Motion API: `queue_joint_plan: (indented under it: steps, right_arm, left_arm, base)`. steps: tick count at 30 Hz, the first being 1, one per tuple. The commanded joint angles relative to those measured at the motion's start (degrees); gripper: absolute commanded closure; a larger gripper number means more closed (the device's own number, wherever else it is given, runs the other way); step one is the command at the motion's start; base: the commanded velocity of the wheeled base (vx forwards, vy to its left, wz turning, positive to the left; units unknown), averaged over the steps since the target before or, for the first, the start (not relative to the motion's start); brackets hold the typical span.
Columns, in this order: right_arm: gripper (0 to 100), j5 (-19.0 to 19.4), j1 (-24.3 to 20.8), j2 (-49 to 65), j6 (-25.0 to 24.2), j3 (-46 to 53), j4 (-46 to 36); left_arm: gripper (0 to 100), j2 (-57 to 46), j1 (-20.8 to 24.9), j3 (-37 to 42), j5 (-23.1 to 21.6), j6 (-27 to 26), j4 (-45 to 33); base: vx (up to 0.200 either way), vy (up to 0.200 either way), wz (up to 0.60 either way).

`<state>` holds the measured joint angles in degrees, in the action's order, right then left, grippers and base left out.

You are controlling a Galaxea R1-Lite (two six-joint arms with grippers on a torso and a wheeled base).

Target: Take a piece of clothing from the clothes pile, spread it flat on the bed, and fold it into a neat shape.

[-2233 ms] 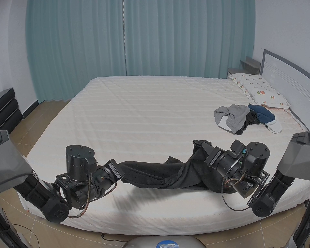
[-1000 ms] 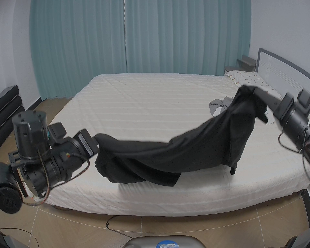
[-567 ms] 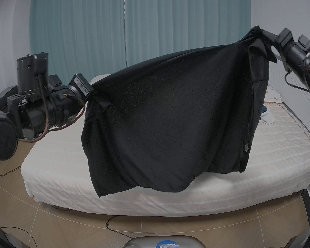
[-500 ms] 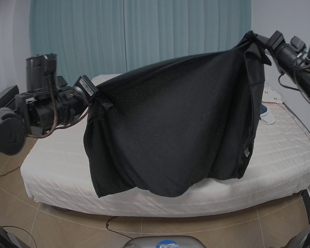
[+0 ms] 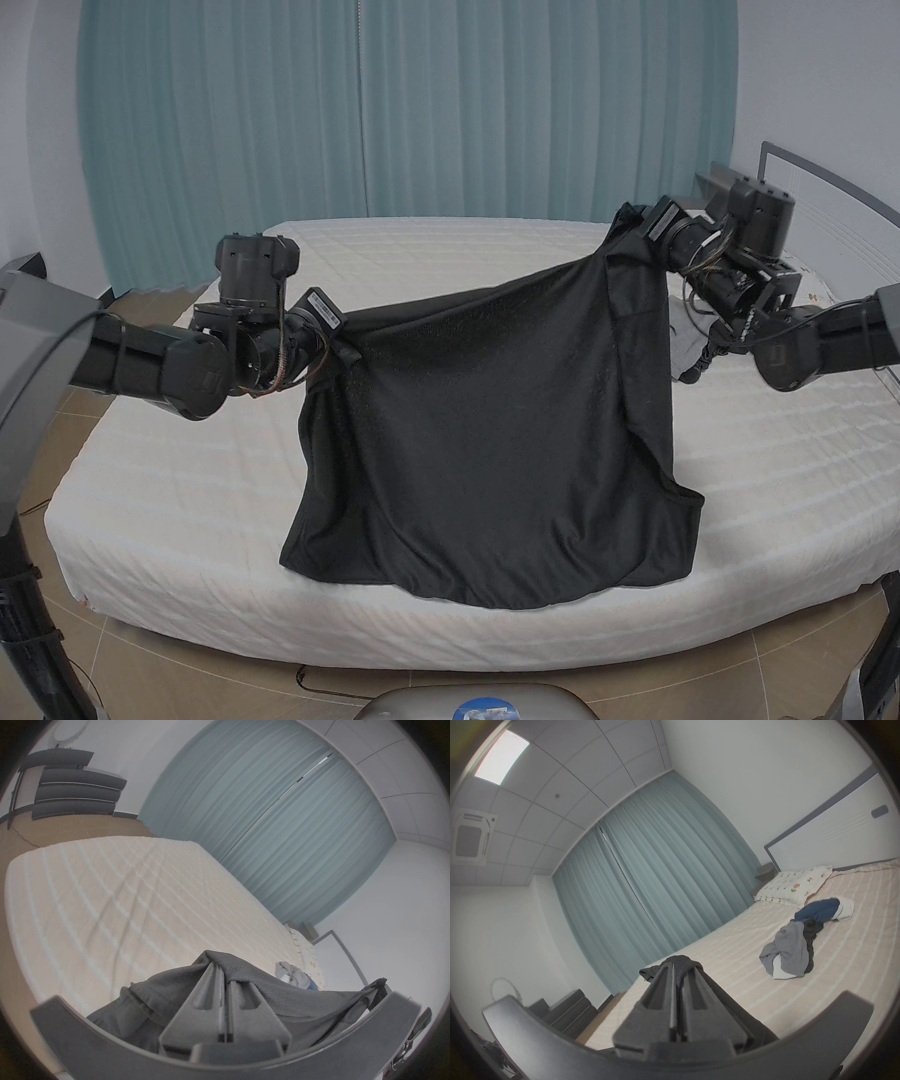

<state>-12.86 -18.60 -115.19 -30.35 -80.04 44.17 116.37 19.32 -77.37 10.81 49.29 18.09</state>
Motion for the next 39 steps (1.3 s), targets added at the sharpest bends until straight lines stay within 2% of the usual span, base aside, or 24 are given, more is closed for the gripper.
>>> queue_joint_plan:
  steps: [1,6,17,18,19,20,28,30,32,37,39]
  right_arm:
    - [100,-0.32,-0.29,-12.6,-0.06,-3.54,1.62]
    - [100,-2.78,-0.29,-20.43,-0.06,-3.72,2.94]
    - [100,-4.1,0.06,-30.53,0.03,-3.72,5.76]
    - [100,-4.1,0.06,-30.53,0.03,-3.72,5.76]
    - [100,-4.01,0.06,-31.41,0.03,-3.72,5.76]
    - [0,-4.01,0.06,-32.29,-0.06,-3.72,5.76]
    - [0,-4.19,0.41,-35.54,0.03,-4.07,4.79]
    - [0,-4.28,2.08,-35.02,0.03,-4.51,4.79]
    - [0,-4.63,3.05,-34.49,-0.06,-5.12,4.79]
    - [0,-4.98,4.36,-33.7,-0.06,-4.07,4.61]
    - [0,-4.01,4.89,-31.76,-0.14,0.06,4.79]
  left_arm:
    - [100,11.42,-1.04,-4.36,-0.18,0.28,0.01]
    - [100,20.21,-0.78,-8.32,0.0,0.02,0.01]
    - [100,29.53,0.1,-11.57,0.52,0.37,0.81]
    - [0,29.53,0.1,-11.57,0.52,0.37,0.81]
    - [0,30.14,0.37,-12.27,0.52,0.55,0.63]
    - [0,30.58,0.37,-12.71,0.52,0.9,0.54]
    - [0,32.16,-0.34,-14.03,2.81,1.51,-0.07]
    - [0,32.52,-1.13,-14.21,6.15,1.43,-0.07]
    - [0,32.6,-1.48,-14.3,7.29,1.43,-0.16]
    - [0,31.37,-2.36,-12.89,6.94,1.6,-3.15]
    - [0,28.82,-2.97,-12.45,3.78,1.51,-9.13]
  base:
    - [0.2,0.0,0.0]
    - [0.12,0.0,0.0]
    - [0.0,0.0,0.0]
    - [0.0,0.0,0.0]
    - [0.0,0.0,0.0]
    - [0.0,0.0,0.0]
    - [0.0,0.0,0.0]
    - [0.0,0.0,0.0]
    - [0.0,0.0,0.0]
    - [0.0,0.0,0.0]
    - [0.0,0.0,0.0]
